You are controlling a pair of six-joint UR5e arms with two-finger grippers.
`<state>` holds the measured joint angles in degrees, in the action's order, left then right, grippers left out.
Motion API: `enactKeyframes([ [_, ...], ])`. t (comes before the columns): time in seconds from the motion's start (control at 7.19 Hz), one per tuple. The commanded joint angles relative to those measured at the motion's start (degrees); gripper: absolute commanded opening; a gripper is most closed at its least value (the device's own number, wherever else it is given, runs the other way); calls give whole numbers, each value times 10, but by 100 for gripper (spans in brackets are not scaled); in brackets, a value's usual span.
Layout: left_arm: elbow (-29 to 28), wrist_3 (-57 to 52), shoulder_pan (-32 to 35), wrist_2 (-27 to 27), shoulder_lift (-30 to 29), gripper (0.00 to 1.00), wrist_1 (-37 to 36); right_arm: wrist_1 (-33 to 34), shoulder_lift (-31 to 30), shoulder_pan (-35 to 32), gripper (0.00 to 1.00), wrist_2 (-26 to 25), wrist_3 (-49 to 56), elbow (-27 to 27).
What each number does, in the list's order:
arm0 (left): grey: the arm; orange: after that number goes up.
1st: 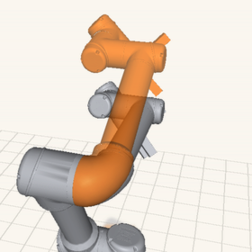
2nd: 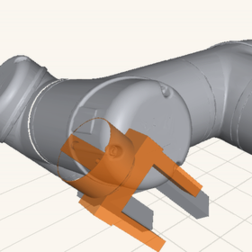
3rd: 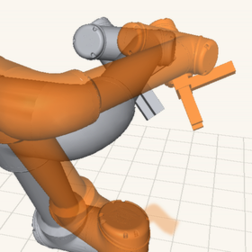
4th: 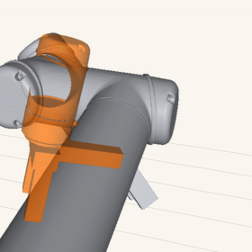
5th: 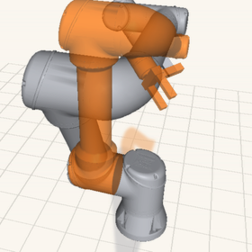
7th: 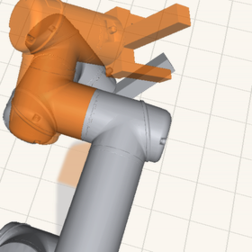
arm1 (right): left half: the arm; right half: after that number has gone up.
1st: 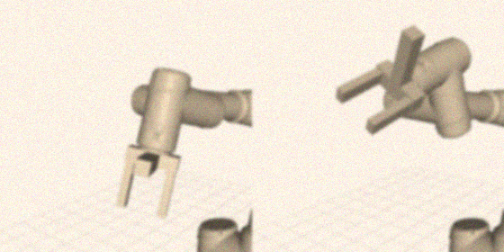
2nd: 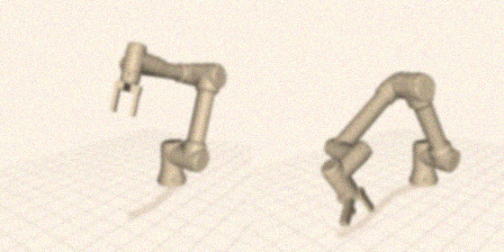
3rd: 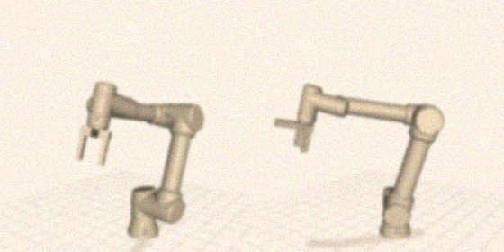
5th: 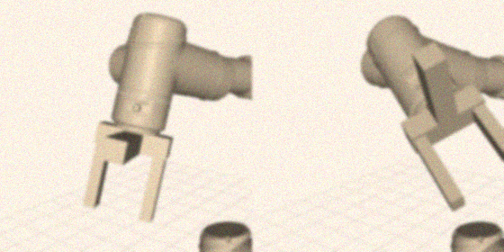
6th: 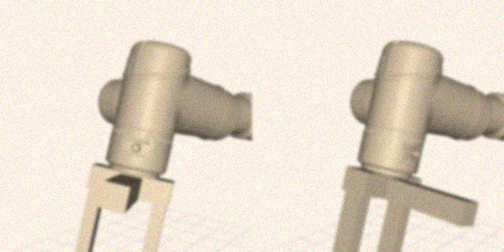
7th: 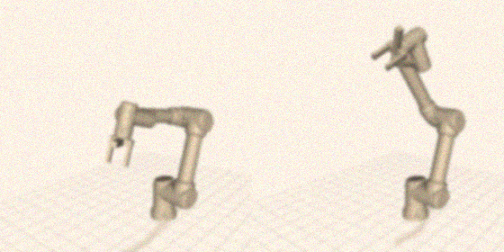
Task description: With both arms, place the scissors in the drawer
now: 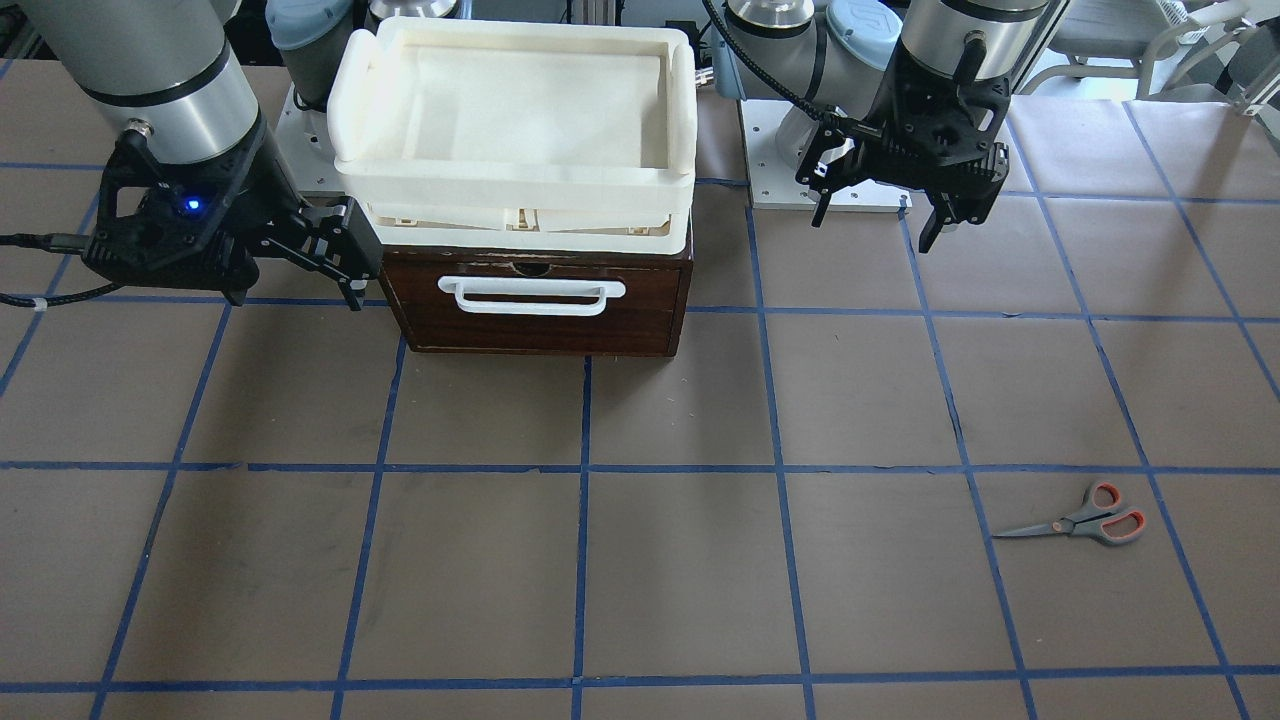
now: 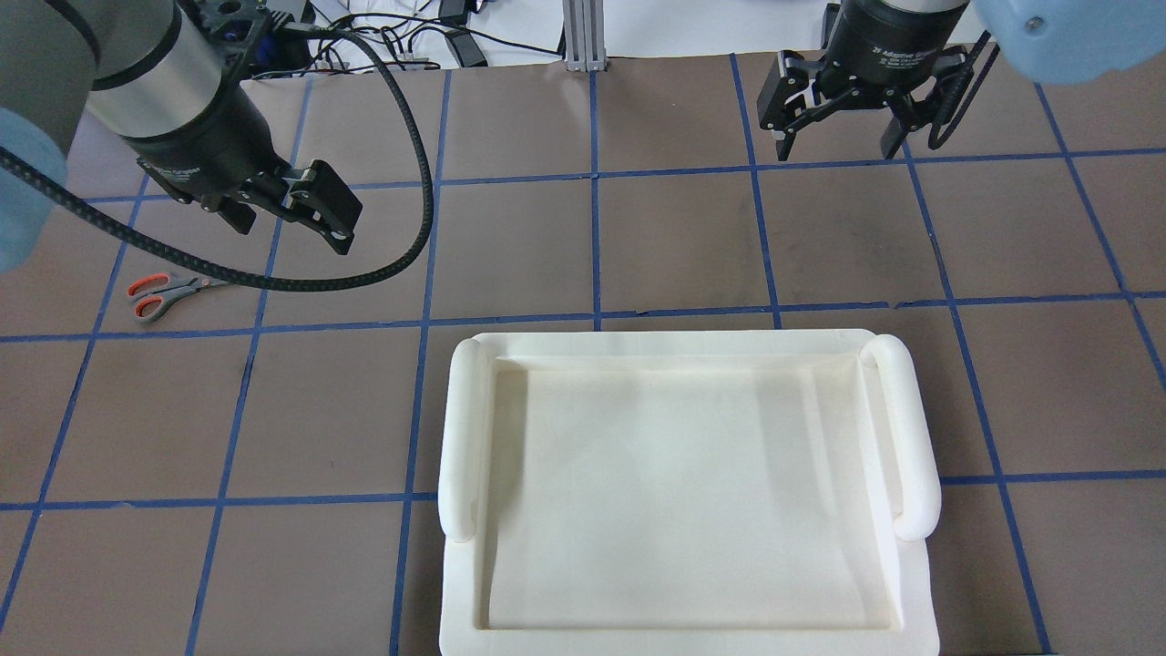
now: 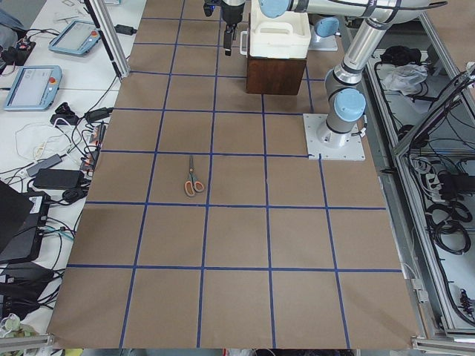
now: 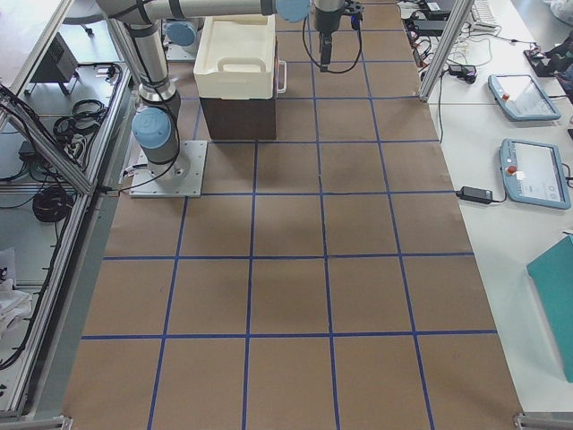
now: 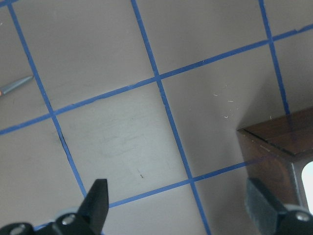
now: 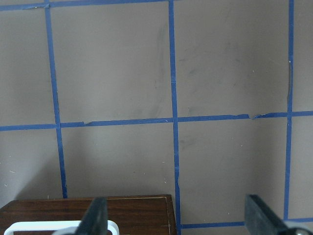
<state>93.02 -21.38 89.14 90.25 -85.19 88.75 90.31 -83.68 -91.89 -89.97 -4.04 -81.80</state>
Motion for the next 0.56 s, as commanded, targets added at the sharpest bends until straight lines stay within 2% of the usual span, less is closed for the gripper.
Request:
enactKeyframes([
  [0.0, 12, -227, -66, 3, -2, 100, 6, 11, -1, 0, 100, -15, -24, 0],
  [0.28, 26, -615, -205, 1, -28, 100, -1, 5, 7, 0, 100, -27, -207, -2],
  [0.42, 25, -741, -239, 10, -55, 100, -15, 7, 10, 0, 100, -25, -264, -5],
])
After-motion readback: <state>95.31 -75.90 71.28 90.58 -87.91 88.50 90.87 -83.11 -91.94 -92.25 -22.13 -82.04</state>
